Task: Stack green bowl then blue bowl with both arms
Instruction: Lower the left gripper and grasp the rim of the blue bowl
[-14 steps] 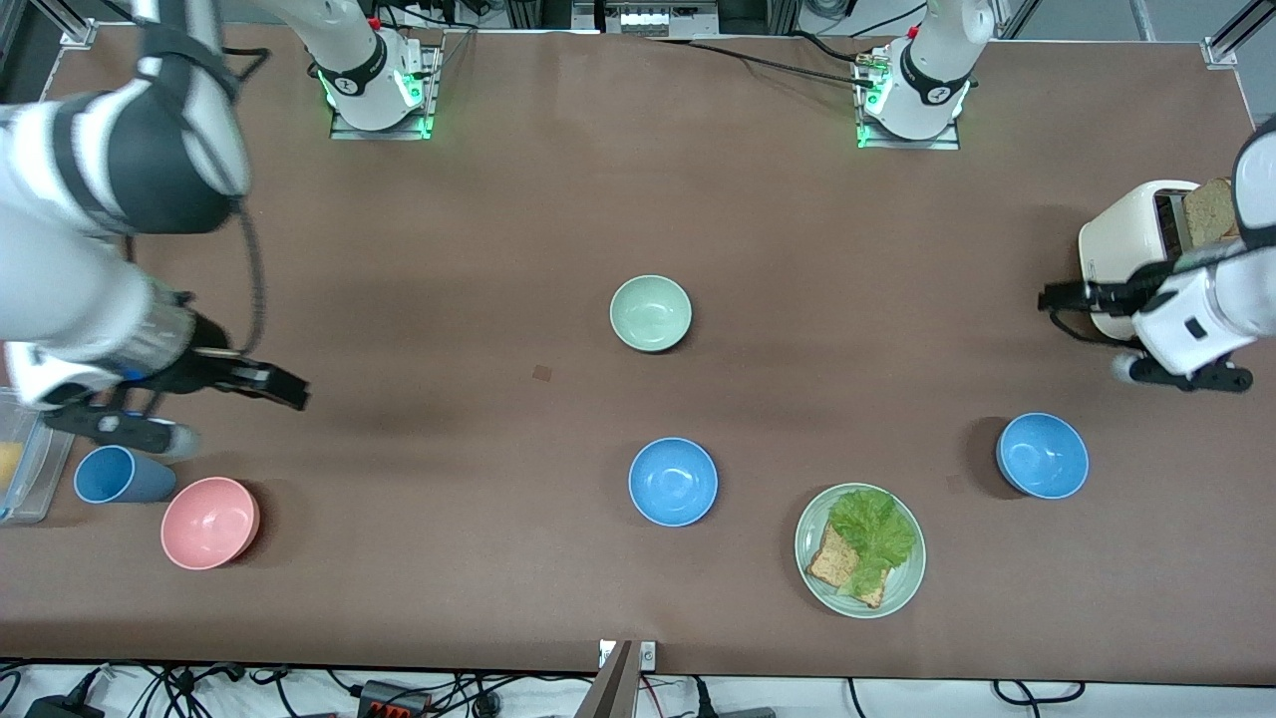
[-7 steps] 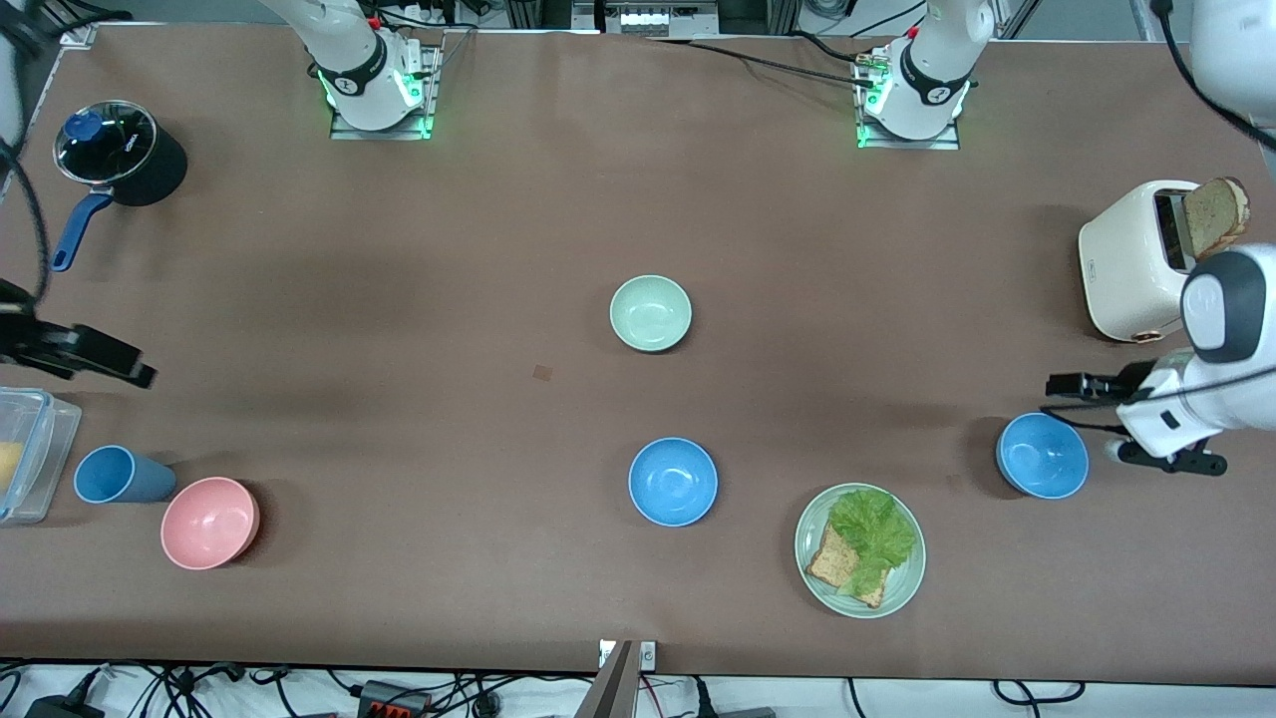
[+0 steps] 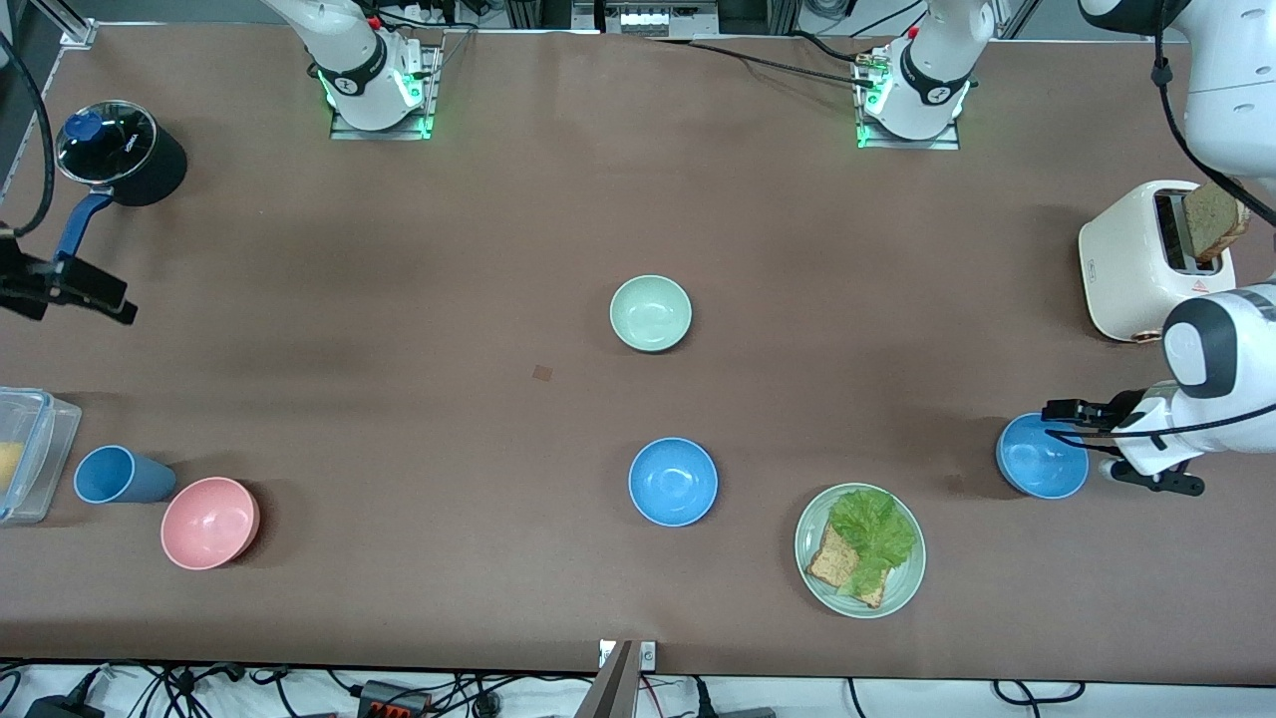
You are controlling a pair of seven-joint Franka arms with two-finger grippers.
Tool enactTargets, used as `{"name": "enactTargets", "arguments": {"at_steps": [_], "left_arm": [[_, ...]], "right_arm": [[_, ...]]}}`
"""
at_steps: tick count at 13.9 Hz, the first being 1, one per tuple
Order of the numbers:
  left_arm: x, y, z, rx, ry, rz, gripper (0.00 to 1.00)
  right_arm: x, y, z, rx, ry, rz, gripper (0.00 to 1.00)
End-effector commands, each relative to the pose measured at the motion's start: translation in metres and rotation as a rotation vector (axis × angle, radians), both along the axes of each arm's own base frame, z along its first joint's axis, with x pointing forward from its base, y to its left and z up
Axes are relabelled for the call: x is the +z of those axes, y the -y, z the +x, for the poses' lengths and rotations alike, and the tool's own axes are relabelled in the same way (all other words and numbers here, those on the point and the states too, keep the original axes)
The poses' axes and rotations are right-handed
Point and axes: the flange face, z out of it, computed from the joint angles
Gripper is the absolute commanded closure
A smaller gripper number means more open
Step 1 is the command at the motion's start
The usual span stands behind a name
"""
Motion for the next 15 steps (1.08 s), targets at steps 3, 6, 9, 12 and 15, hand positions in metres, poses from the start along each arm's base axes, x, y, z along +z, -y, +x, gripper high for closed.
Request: {"name": "enactTargets", "arguments": {"at_steps": [3, 6, 9, 12, 15], "left_arm": [[-0.029, -0.007, 0.011, -0.058, 0.064, -0.017, 0.1], [-0.039, -0.015, 0.011, -0.087, 0.084, -0.019, 0.25], [-0.041, -0.015, 0.011, -0.112, 0.083, -0.021, 0.61], [-0.038, -0.014, 0.012, -0.143, 0.094, -0.025, 0.9], [-0.029, -0.007, 0.013, -0.227, 0.097, -0.048, 0.99]], "right_arm": [[-0.016, 0.005, -0.037, 0.041, 0.019, -0.013, 0.0], [-0.024, 0.005, -0.047, 0.041, 0.0, -0.013, 0.0], [-0.022, 0.004, -0.047, 0.033, -0.007, -0.011, 0.0], [-0.023, 0.004, -0.045, 0.035, 0.0, -0.012, 0.0], [-0.023, 0.003, -0.039, 0.044, 0.005, -0.01, 0.0]]}}
